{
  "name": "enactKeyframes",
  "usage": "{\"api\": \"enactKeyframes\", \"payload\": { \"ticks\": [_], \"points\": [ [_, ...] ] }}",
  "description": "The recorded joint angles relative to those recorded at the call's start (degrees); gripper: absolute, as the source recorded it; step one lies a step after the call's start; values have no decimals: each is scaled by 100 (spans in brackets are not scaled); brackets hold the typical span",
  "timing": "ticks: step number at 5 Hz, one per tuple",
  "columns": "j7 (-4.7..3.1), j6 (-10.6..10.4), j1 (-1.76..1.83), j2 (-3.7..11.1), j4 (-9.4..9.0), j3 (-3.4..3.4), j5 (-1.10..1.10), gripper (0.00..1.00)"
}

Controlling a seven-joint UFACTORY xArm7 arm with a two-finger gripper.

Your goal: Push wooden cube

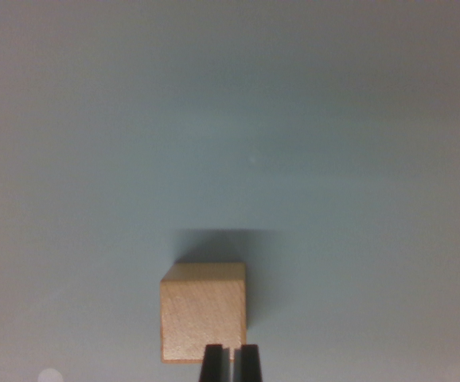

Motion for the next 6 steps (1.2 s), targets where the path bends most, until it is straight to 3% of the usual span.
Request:
{"api": "enactKeyframes", "payload": {
  "ticks": [1,2,3,4,5,6],
  "points": [
    [38,-254,24,-6,-267,37,3,0],
    [38,-254,24,-6,-267,37,3,0],
    [77,-515,49,-12,-541,75,5,0],
    [77,-515,49,-12,-541,75,5,0],
    [112,-747,72,-17,-784,109,8,0],
    [112,-747,72,-17,-784,109,8,0]
  ]
}}
